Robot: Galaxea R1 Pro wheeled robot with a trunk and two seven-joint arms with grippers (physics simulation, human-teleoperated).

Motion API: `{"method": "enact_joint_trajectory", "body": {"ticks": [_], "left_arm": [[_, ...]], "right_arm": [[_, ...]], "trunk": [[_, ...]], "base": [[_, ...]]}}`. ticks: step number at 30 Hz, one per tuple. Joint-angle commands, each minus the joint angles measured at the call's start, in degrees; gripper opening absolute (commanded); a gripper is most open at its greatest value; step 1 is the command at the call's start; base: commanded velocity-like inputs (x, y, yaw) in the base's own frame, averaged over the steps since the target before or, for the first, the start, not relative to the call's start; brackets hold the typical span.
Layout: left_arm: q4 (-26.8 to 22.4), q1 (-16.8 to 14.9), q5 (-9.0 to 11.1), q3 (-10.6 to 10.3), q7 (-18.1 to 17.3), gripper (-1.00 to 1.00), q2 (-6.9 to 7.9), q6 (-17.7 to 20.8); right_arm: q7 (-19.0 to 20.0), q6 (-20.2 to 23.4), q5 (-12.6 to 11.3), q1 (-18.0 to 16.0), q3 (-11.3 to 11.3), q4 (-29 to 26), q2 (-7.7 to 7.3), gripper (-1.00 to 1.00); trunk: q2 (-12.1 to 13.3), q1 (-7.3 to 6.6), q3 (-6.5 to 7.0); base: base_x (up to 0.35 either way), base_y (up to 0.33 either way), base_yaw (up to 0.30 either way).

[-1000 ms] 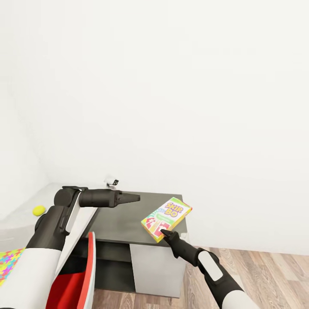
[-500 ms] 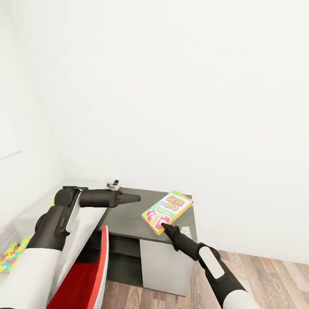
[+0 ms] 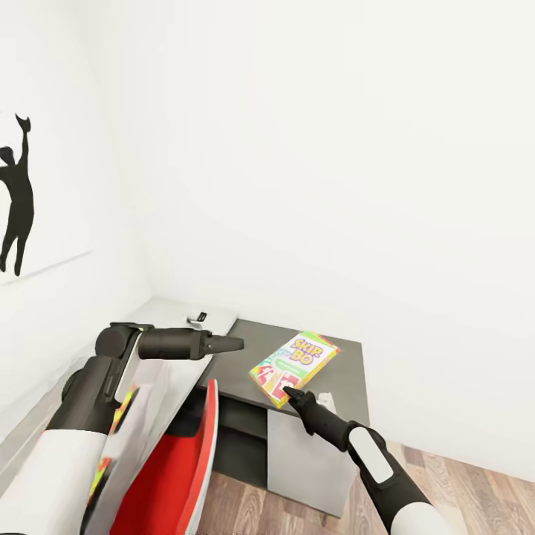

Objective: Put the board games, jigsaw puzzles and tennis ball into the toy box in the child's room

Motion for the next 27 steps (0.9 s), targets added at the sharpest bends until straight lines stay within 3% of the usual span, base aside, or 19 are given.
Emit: {"method": "enact_joint_trajectory", "body": {"ticks": [1,4,14,27], "left_arm": [[0.01,-0.06,0.24,-0.12,-0.02,1.0,0.05,0.6],[0.01,-0.06,0.34,-0.18,-0.02,1.0,0.05,0.6],[-0.09,-0.06,0.6,-0.18,-0.15,1.0,0.08,0.6],[0.0,-0.06,0.3,-0.25,0.01,1.0,-0.03,0.57]], "right_arm": [[0.03,0.23,-0.26,-0.04,-0.01,-0.02,-0.08,-1.0],[0.04,0.23,-0.25,-0.03,-0.01,-0.02,-0.17,-1.0],[0.12,0.23,-0.25,-0.03,-0.01,-0.02,-0.21,-1.0],[0.12,0.12,-0.25,-0.02,-0.01,-0.02,-0.21,-1.0]], "trunk": [[0.3,-0.19,0.02],[1.5,-0.85,0.43],[1.5,-0.85,0.0],[1.5,-0.85,-0.54]], "base": [[0.0,0.0,0.273],[0.0,0.0,0.273],[-0.068,-0.032,0.272],[-0.015,-0.212,0.258]]}}
